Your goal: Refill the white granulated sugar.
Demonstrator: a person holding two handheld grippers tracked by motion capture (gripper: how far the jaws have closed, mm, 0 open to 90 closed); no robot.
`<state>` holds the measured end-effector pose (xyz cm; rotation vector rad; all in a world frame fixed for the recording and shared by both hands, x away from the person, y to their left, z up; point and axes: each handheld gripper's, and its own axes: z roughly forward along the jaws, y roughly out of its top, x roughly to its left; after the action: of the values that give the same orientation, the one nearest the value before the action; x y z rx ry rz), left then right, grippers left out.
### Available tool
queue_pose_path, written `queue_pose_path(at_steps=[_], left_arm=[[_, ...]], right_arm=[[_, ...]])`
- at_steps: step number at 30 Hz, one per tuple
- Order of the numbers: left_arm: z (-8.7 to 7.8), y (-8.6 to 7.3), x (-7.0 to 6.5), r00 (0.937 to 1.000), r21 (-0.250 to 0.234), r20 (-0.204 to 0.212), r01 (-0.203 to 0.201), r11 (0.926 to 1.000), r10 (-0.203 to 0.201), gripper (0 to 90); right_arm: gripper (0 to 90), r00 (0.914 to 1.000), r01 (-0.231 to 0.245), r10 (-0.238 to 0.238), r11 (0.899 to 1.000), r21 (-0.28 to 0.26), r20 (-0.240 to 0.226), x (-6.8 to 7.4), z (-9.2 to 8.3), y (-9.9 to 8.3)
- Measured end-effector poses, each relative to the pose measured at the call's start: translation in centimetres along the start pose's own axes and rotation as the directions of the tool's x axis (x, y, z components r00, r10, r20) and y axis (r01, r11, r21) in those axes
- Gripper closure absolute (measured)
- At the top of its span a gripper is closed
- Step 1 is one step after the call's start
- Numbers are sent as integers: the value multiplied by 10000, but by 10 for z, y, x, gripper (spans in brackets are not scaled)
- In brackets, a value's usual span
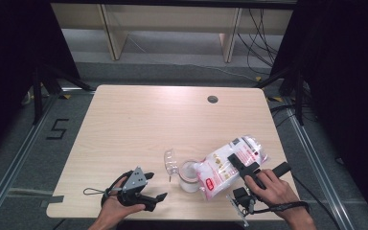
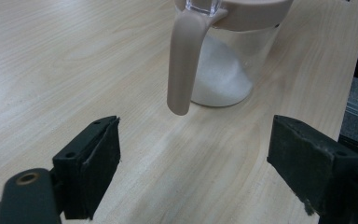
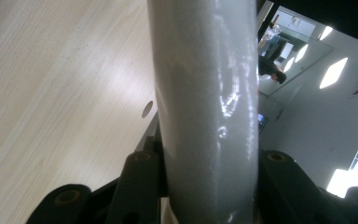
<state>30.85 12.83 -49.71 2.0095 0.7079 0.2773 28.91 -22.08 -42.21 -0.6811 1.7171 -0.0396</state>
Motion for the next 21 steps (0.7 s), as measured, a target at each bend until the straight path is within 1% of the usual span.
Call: queue_pose_path(at_steps=[2,3,5,6,9,11,12,13,16,21], left_arm=[[0,0,0,10000,-38,-27,10,10000,-10,165],[0,0,-1,10000,-73,12,55,10000,-55,165],[0,0,-1,10000,-74,10,51,10000,-51,165],[0,0,0,10000,-46,16,31,10000,-31,165],[0,0,0,10000,-35,-21,18,10000,-18,165],[1,0,-1,9999,-136,25,117,9998,-117,165],[0,0,0,10000,-40,40,38,10000,-38,165],[0,0,-1,10000,-56,32,50,10000,-50,165],[0,0,0,10000,-36,-26,12,10000,-12,165],[0,0,0,10000,-14,11,9,10000,-9,165]], right_arm=[[704,10000,-27,27,10000,-8,-8,0,0,0],[705,9999,-6,7,10000,26,-101,0,0,0],[705,9999,4,-4,10000,7,-137,-1,0,0],[705,10000,-15,15,10000,-48,-33,0,1,-1],[705,10000,-38,38,10000,-43,-38,0,0,-1],[706,10000,33,-34,10000,-91,-37,-1,1,-1],[706,9999,148,-148,9998,-165,-26,-2,1,-1],[707,9999,167,-167,9997,-184,-22,-2,1,-1],[707,9999,102,-103,9998,-190,-28,-1,1,-1],[708,9999,93,-95,9997,-207,-103,-1,2,-1]])
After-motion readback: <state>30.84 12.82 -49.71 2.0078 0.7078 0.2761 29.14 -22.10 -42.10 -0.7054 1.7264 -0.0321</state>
